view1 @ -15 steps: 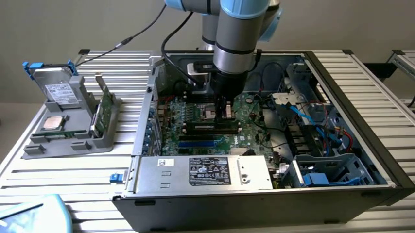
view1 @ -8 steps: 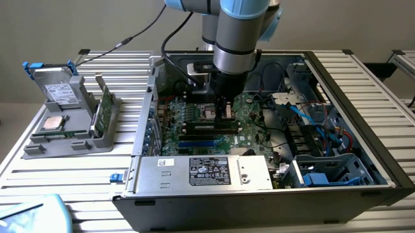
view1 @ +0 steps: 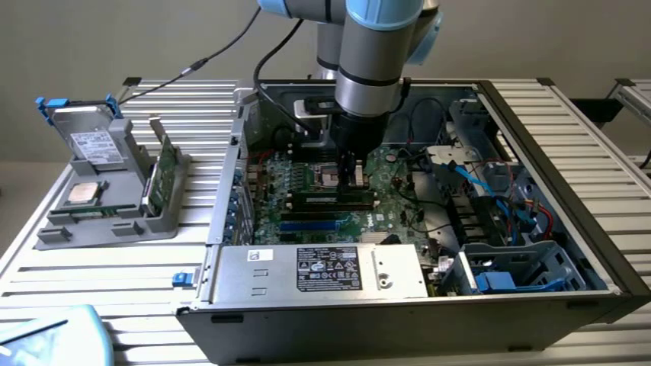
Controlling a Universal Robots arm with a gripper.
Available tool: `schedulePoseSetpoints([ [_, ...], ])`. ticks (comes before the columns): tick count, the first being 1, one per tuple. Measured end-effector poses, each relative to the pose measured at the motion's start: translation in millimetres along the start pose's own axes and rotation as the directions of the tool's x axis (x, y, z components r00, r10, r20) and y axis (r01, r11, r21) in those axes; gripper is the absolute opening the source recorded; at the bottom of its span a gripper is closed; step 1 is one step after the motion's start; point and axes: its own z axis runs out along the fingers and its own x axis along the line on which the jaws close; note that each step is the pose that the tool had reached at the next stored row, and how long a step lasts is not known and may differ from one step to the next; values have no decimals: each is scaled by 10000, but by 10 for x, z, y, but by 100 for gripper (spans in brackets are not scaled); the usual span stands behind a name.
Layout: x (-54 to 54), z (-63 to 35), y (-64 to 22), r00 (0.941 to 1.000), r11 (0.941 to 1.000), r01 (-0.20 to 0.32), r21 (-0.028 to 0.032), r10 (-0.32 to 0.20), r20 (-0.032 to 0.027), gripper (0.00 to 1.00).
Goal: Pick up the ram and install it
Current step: 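Insert the ram into the slot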
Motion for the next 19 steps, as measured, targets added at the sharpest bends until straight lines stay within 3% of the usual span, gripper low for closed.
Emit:
schedulePoseSetpoints([
  [19, -24, 27, -4, 10000, 10000, -17, -3, 17, -50, 13],
])
